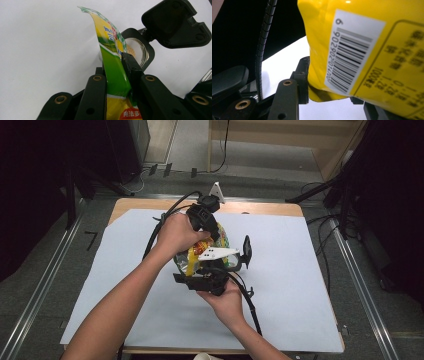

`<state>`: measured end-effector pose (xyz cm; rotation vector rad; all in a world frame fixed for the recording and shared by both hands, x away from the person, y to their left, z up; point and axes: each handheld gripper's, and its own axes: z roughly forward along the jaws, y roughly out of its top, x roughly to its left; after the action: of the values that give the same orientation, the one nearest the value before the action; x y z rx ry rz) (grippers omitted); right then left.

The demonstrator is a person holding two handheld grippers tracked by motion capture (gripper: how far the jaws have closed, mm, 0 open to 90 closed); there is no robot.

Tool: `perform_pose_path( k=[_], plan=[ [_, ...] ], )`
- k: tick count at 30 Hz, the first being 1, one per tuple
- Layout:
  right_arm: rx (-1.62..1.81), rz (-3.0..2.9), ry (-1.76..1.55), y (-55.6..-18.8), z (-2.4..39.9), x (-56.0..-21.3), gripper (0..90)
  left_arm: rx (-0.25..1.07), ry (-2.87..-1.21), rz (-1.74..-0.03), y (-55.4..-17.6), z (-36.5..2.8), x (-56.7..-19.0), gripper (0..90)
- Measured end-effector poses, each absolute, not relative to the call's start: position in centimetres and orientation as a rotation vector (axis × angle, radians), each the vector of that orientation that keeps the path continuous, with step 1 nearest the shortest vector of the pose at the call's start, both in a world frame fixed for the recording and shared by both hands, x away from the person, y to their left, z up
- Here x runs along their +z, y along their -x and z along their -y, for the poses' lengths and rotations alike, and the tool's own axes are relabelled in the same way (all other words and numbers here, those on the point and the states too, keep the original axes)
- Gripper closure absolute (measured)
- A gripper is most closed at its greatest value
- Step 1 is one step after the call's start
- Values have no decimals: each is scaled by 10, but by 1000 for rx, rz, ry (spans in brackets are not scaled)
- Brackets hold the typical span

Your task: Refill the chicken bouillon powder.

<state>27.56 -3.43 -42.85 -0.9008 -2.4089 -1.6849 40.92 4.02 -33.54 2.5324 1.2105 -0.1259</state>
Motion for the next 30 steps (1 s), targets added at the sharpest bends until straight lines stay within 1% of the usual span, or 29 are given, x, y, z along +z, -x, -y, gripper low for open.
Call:
perform_pose_path(
  k=[30],
  plan=[
    [-1687,2410,901,-275,34,-429,616,-118,-2547,-1202,-407,-38,-333,831]
  ],
)
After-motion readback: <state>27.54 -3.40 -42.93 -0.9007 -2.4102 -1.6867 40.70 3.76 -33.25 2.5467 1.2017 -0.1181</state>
